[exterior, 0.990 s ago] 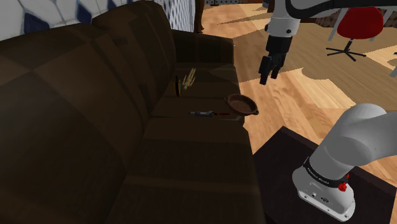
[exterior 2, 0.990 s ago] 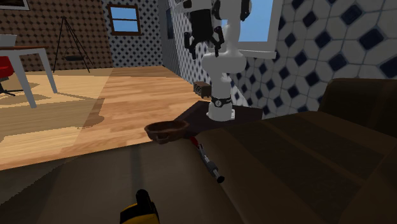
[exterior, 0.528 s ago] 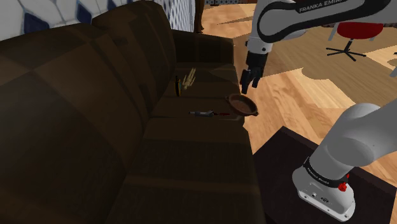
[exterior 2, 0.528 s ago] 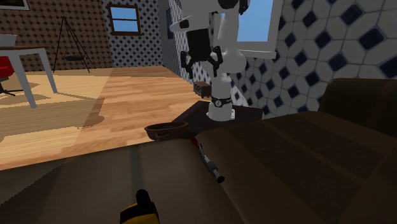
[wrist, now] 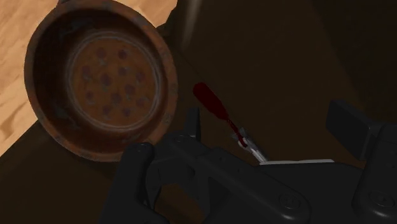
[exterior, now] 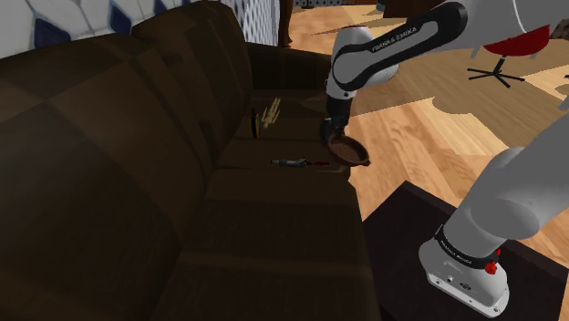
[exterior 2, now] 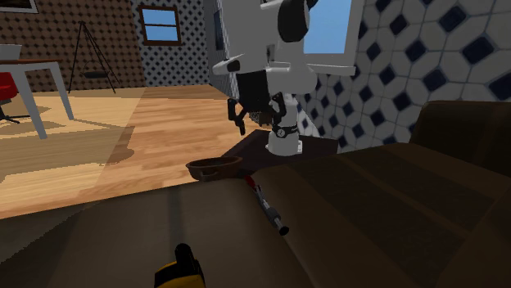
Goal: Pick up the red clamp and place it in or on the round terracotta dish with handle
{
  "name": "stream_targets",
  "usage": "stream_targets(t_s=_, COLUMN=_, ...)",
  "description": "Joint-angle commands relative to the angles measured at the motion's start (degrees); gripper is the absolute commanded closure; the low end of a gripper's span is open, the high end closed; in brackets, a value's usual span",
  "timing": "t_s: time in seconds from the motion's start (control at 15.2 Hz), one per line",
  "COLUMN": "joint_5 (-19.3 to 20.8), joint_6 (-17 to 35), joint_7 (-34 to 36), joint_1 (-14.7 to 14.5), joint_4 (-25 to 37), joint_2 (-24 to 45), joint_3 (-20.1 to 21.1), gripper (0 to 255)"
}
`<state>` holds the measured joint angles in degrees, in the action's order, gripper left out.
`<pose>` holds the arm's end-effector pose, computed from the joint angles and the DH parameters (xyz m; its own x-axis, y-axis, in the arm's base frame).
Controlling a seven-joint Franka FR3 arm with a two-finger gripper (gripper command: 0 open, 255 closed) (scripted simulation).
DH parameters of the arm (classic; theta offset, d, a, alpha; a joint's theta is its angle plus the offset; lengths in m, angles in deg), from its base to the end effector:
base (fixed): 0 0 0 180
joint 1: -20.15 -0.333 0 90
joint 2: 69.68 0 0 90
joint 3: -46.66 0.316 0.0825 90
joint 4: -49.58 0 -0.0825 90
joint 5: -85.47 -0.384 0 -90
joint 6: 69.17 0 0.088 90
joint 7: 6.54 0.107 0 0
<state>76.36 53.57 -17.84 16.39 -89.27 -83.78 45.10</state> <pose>0.4495 0.0239 0.3989 0.9888 0.1485 -0.0138 0.1451 -0.9792 -0.1421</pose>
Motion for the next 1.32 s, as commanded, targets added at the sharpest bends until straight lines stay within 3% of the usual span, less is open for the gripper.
stream_targets(t_s=0.0, joint_5=-0.6, joint_6=3.1, joint_7=-1.1, joint_1=-0.4, joint_4=1.3, joint_2=4.1, joint_3=0.1, gripper=0)
stream_targets(t_s=0.53, joint_5=-3.1, joint_6=12.4, joint_7=-4.3, joint_1=-1.8, joint_4=10.2, joint_2=21.1, joint_3=1.2, gripper=0)
stream_targets(t_s=1.25, joint_5=-4.3, joint_6=17.7, joint_7=-5.1, joint_1=-2.1, joint_4=9.0, joint_2=25.3, joint_3=1.8, gripper=0)
